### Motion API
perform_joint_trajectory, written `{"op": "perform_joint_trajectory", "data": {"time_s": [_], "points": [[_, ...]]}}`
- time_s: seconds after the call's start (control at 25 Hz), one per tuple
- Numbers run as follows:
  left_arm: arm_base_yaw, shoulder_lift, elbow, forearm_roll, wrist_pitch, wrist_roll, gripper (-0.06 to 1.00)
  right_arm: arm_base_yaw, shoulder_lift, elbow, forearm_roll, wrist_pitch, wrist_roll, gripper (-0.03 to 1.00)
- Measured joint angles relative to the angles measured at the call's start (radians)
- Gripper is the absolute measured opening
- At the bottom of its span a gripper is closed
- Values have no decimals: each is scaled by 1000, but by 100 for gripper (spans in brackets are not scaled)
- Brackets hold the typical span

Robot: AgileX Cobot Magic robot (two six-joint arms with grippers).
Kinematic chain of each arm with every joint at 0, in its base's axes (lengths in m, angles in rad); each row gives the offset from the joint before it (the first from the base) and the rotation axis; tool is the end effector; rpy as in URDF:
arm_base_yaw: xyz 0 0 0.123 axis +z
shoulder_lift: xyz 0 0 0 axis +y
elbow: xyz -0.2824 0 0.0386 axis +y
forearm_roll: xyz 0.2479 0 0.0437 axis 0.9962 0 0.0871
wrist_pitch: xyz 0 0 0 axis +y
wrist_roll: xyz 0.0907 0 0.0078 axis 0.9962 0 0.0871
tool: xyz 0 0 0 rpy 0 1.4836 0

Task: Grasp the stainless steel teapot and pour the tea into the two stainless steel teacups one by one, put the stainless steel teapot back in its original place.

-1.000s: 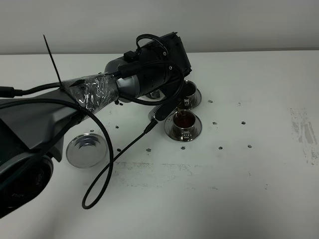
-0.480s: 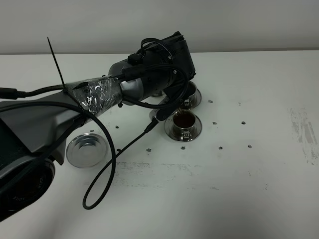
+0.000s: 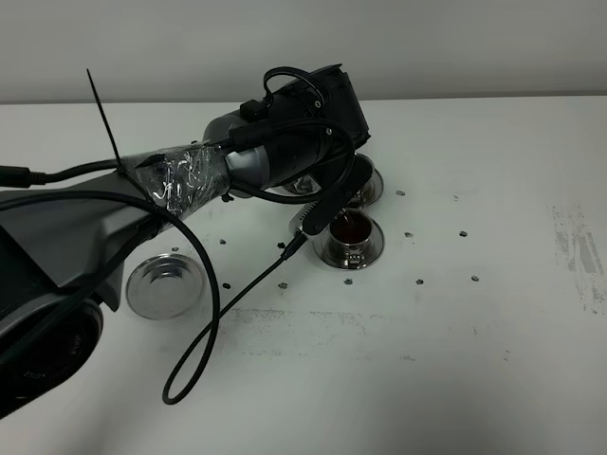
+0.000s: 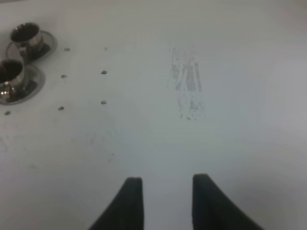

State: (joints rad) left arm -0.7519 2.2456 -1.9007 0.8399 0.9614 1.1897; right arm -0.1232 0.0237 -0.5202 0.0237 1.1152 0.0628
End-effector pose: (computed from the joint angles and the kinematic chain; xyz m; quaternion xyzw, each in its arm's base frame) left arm 0.3975 -0.2956 0.2152 0.8387 0.3663 0.3959 0.0756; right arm -0.0056 0.0026 0.2786 0.0798 0.8643 -0.0032 0.4967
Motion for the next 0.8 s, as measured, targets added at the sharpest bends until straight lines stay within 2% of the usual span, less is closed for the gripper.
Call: {"op": "perform_joint_trajectory", "data": {"time_s": [0.44,0.68,0.8], "points": [[61,1,0,-120,20,-4,21,0,0,0,0,0,0,28],[81,-55,0,-268,22,-38,21,0,0,0,0,0,0,28],[81,-109,0,-394,23,-74,21,0,0,0,0,0,0,28]]}}
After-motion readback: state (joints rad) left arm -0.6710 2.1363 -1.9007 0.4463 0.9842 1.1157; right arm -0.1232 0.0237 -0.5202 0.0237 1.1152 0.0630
